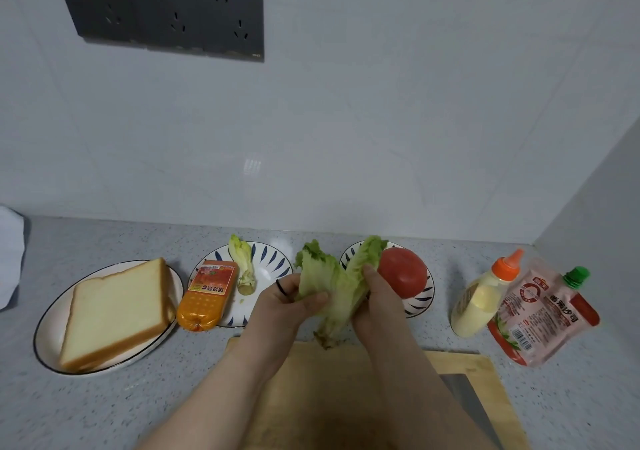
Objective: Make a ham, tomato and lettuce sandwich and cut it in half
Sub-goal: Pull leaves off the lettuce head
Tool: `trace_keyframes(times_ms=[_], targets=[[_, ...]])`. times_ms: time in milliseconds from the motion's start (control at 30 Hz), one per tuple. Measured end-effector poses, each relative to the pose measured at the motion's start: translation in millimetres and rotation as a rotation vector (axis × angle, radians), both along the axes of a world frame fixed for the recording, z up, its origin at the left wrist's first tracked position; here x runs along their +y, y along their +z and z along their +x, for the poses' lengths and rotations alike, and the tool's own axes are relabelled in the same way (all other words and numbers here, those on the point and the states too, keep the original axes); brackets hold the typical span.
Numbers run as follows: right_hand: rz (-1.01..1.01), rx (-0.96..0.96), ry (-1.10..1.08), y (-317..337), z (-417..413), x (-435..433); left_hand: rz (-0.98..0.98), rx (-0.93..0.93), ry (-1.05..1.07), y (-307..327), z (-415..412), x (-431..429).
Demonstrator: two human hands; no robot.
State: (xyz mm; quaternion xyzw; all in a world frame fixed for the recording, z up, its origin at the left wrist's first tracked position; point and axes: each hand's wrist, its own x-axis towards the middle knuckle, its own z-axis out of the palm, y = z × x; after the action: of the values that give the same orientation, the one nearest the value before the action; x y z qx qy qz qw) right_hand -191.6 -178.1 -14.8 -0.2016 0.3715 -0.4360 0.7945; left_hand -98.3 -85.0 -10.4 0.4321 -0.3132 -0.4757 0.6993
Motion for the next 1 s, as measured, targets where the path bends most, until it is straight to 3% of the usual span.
trace_keyframes(times_ms=[367,467,600,800,1000], targets=[[0.052,0.067,-0.201,-8,-17,-15,-0.014,0.213,0.012,-13,-3,10],[-0.019,0.109,-0.195,-7,-31,-25,0.031,0.227,0.03,-12,6,11],[-0.111,0.095,-0.044,-5,-38,-29,0.176,0.117,0.137,-19,11,-3],[-0.1,0.101,0.046,-13,-58,-37,0.396,-0.351,0.19,-24,-4,-55],[-0.13,0.08,0.095,-18,-66,-47,0.334,-0.396,0.184,-29,-29,-110]])
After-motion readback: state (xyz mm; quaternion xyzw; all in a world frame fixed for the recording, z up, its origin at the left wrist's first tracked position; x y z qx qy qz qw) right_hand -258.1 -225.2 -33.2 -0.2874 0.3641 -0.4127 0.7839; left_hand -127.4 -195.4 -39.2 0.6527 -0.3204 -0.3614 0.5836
